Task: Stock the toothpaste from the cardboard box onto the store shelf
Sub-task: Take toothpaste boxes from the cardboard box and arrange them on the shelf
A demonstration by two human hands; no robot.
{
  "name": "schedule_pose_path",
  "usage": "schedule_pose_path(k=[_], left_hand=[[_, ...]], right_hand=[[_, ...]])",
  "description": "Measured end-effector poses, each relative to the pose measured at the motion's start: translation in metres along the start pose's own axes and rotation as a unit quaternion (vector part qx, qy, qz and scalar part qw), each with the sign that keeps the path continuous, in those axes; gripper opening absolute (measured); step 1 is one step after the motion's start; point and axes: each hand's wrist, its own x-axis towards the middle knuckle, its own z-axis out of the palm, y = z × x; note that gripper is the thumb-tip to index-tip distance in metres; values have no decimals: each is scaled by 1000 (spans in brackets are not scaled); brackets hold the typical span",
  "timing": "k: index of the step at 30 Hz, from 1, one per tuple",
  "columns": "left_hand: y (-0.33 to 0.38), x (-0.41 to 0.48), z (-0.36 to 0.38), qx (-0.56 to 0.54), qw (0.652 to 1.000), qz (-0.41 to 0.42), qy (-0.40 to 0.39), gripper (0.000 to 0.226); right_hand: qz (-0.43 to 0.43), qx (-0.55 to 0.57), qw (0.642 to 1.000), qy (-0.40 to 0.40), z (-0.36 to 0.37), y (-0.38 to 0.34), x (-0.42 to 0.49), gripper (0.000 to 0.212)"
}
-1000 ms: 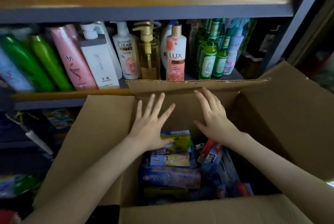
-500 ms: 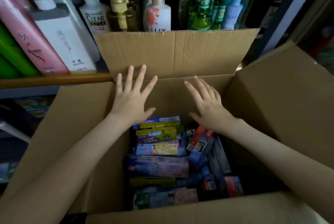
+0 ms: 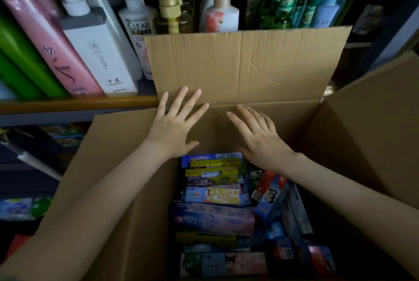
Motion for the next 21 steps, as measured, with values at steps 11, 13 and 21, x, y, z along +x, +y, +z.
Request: schedule_pose_path(k=[11,13,21], left_hand=[[-26,-5,-1,32,998,57,-19,106],[-27,-6,1,25,997,62,-22,105],[-26,-6,7,31,997,65,0,108]], right_hand=[[-131,27,968,-213,80,-34,-6,84],[-148,48,954,-255,88,-42,-11,81],[-109,87,901,-410,104,-61,-22,70]])
